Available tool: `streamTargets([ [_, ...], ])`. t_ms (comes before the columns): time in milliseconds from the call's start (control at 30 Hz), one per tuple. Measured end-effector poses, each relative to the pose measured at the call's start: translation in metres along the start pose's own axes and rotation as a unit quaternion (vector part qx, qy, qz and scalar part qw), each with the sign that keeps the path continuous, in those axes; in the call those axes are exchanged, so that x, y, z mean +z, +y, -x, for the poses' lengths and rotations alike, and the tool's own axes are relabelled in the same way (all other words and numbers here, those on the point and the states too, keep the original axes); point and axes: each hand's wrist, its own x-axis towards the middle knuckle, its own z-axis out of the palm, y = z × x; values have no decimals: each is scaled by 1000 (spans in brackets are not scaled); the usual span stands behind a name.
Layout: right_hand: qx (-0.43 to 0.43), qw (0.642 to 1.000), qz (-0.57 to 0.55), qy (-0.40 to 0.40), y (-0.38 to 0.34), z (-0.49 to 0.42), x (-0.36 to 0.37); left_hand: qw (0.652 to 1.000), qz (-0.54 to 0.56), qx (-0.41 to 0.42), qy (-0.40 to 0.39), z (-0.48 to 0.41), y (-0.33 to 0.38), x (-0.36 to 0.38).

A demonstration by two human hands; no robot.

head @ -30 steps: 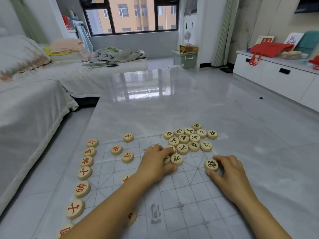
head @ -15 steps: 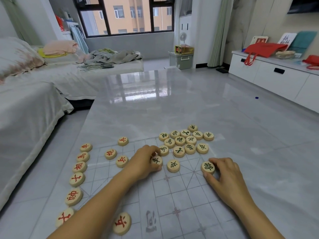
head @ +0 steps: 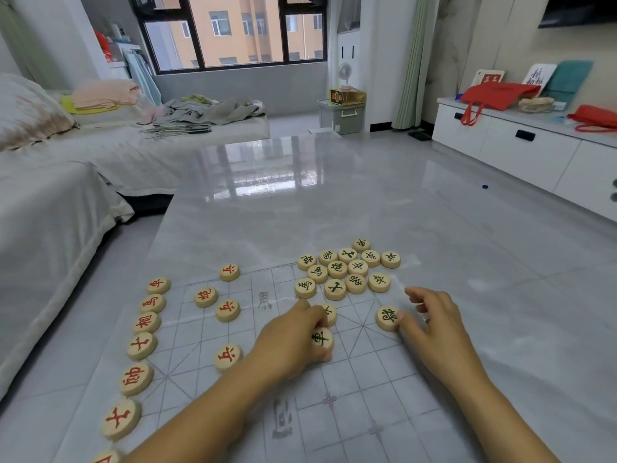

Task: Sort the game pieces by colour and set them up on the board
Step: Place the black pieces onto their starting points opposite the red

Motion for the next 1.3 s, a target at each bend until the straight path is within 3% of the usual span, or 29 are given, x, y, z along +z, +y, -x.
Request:
streamTargets([
  [167, 5, 999, 23, -24, -2, 2, -7, 993, -90, -29, 77, -10, -17, -10],
  [300, -3, 1000, 17, -19, -6, 4, -15, 988, -82, -39, 122, -24, -18, -15],
  [400, -3, 1000, 22, -13, -5, 4, -21, 986, -42, 5, 164, -32, -6, -4],
  [567, -3, 999, 39, -27, -4, 2, -21, 984, -148, 34, 95, -41, 6, 9],
  [700, -7, 997, 57, -47, -5, 0, -17, 985, -106, 24, 132, -63, 10, -3],
  [833, 0, 996, 78, -53, -2, 0, -17, 992, -98, 1, 75, -82, 15, -3],
  [1000, -9, 997, 68, -46, -4, -1, -19, 996, -18, 3, 84, -63, 24, -7],
  [1133, -3, 998, 39, -58, -9, -1, -26, 996, -9, 91, -13, -22, 47, 0],
  [1300, 38, 990, 75, -116, -6, 1, -37, 996, -5, 76, -50, -1, 56, 23],
])
